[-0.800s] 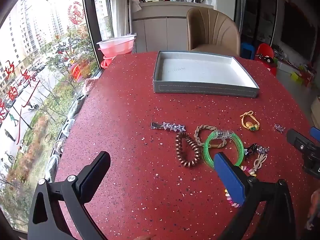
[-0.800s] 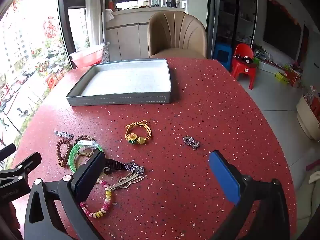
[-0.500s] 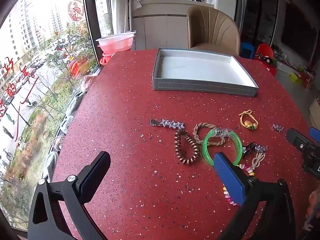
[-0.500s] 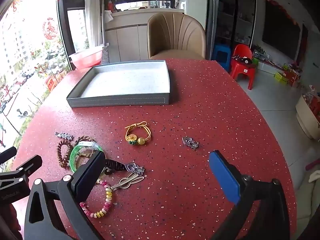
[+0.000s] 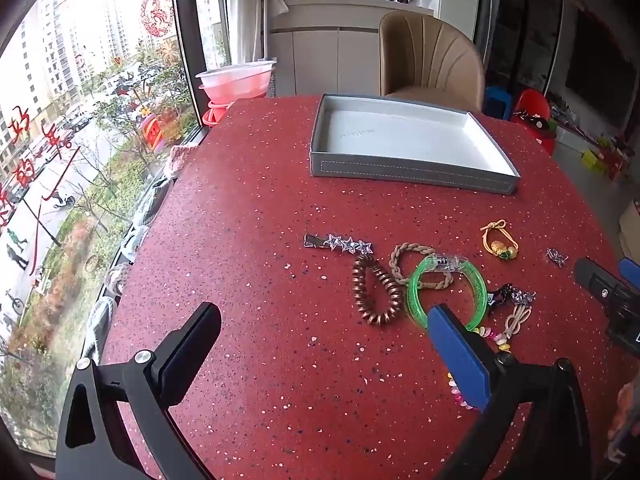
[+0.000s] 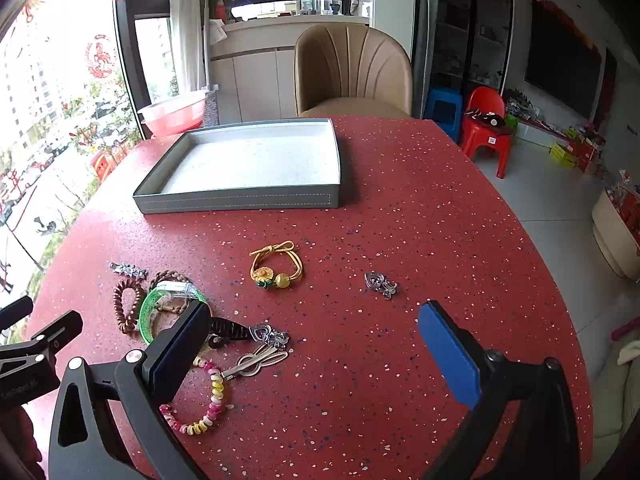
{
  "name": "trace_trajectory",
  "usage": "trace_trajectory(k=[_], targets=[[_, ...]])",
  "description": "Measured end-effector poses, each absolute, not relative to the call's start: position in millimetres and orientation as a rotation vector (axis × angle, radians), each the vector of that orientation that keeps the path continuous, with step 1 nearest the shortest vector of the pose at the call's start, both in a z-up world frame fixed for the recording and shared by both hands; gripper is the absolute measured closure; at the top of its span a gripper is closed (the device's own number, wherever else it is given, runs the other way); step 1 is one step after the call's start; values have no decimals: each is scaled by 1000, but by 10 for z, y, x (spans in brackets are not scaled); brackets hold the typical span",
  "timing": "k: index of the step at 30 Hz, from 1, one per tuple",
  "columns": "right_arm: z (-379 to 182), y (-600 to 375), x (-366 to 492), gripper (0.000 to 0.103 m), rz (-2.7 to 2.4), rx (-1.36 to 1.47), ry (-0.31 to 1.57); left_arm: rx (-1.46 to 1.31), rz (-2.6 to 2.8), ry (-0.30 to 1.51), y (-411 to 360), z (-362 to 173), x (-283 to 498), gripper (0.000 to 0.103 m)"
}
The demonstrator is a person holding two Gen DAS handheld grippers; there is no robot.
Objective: Organize jewelry
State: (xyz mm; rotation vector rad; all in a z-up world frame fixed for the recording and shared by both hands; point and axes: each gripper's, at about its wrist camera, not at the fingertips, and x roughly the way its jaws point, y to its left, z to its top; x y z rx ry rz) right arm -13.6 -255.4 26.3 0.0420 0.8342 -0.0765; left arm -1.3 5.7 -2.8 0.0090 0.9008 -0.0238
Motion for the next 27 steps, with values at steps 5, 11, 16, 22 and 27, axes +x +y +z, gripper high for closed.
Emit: trace_trajectory(k=[5,11,16,22,27], targets=[[262,-2554,-133,0,-76,42,835,9,-24,900,55,-32,-15,0],[268,-2545,-128,0,-77,38,833,10,-23,900,57,-28,-11,0],[266,-2543,-131,0,-76,36,832,10,-23,900,47,-24,-1,0],[266,-2540,-141,0,-75,37,829,11,-23,896,27,-17,-2,0],[269,-2538,-135,0,-74,36,827,11,-20,890,28,-12,-10,0]])
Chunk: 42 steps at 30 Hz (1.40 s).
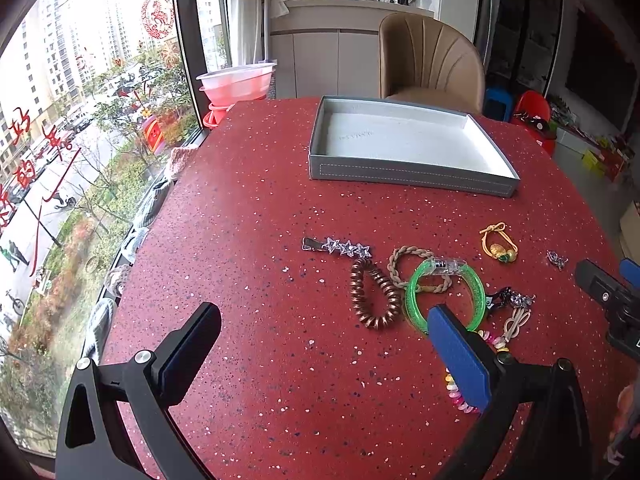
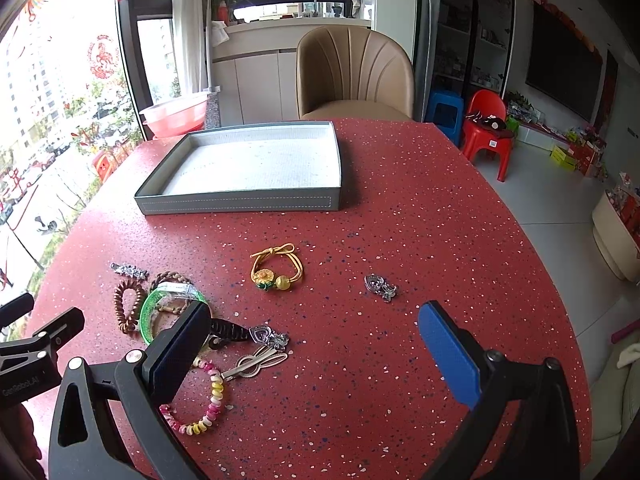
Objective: Organize jewelry
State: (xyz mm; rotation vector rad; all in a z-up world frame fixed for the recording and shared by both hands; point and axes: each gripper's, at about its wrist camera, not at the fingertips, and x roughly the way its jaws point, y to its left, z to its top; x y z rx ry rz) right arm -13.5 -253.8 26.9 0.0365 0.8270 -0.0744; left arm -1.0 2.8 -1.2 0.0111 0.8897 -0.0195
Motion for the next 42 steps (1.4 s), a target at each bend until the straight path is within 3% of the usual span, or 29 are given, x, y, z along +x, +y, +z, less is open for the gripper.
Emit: trace_trajectory(k=[42], targets=[[242,-2547,-115,0,-74,41,823,5,-39,892,-10,-26,31,0]])
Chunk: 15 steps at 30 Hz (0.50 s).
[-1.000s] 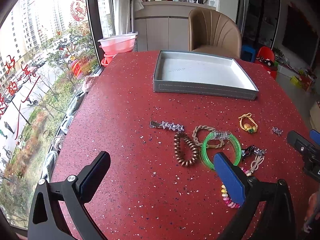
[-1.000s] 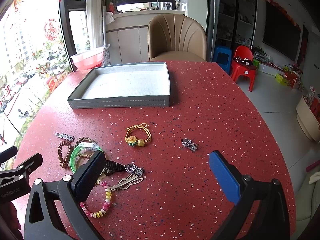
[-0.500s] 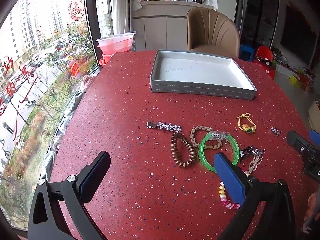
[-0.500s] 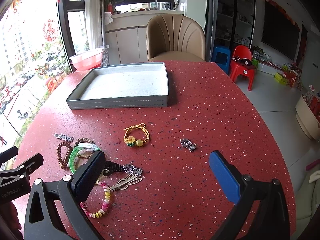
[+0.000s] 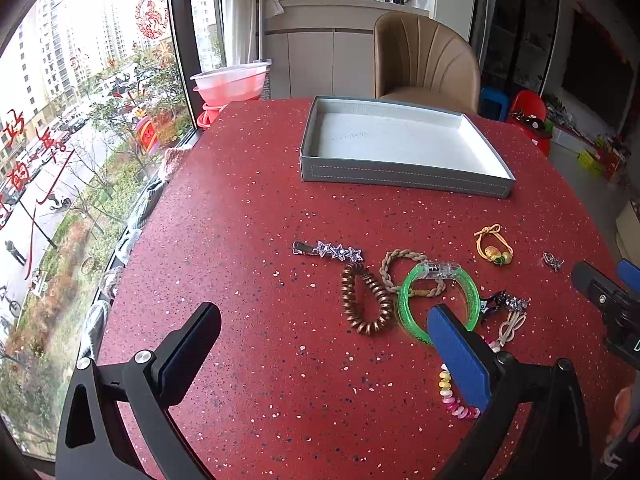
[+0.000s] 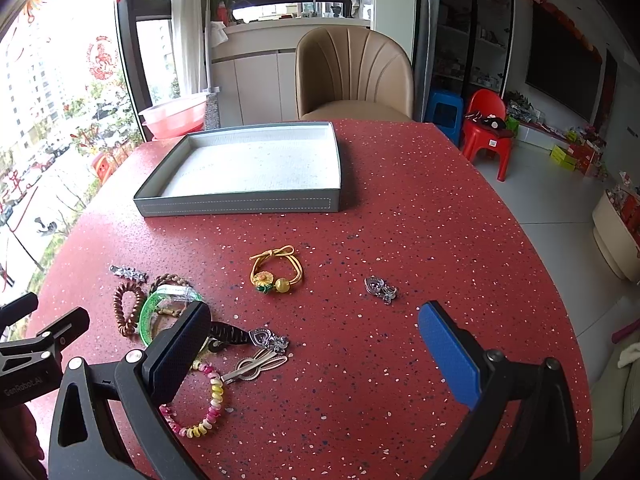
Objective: Organize jewelry
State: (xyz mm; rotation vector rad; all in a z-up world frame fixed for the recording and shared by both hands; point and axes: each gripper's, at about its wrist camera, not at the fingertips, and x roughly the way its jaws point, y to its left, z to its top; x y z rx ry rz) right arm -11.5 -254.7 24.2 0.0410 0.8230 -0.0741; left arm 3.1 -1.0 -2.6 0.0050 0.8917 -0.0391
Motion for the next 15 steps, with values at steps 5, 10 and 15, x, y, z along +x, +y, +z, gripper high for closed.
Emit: trace_trajectory(k=[5,10,15], targets=[[233,-2535,-111,0,-75,40,826,6,-40,895,-18,-36,38,0],[225,-2529,-107,0,-74,40,830,7,-40,897,-26,-43,42,0],[222,-2525,-98,0,-74,40,831,8,-41,899,-28,-49,44,0]])
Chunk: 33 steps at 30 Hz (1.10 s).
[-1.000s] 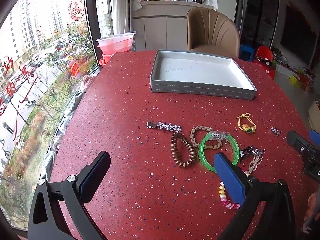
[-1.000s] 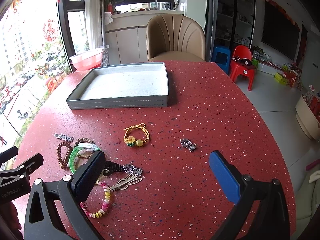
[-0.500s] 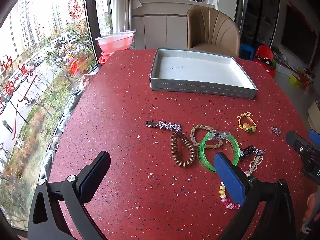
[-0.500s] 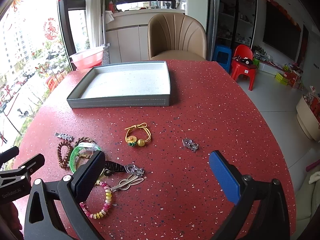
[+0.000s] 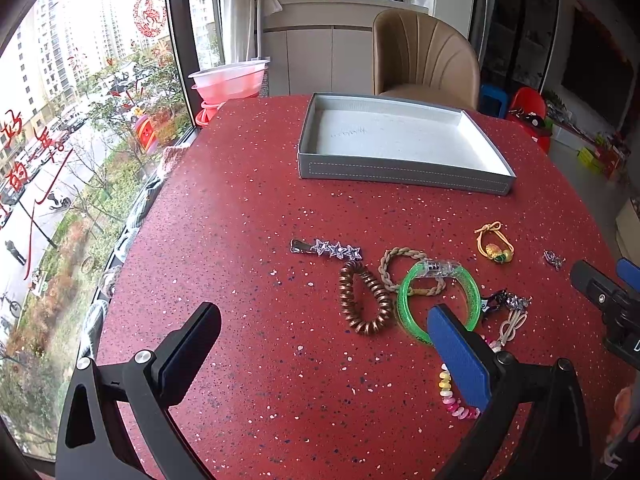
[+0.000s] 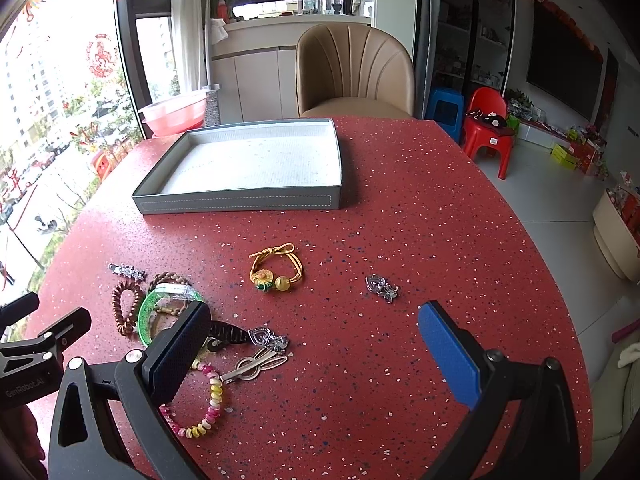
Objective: Organize jewelry
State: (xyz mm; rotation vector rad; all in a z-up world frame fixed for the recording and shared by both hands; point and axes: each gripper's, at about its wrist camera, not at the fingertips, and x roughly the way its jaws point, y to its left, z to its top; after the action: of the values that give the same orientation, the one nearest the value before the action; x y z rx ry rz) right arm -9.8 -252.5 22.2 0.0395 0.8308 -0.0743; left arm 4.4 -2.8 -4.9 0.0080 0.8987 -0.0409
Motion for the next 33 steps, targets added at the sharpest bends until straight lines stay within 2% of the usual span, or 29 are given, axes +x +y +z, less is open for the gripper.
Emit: trace_trajectory(k=[23,33], targets=[[204,-2539,-95,0,-71,52,837,9,-52,914,-36,-94,78,0],[58,-2649,3,0,-21,140,909,2,-88,1002,1,-186,246,0]])
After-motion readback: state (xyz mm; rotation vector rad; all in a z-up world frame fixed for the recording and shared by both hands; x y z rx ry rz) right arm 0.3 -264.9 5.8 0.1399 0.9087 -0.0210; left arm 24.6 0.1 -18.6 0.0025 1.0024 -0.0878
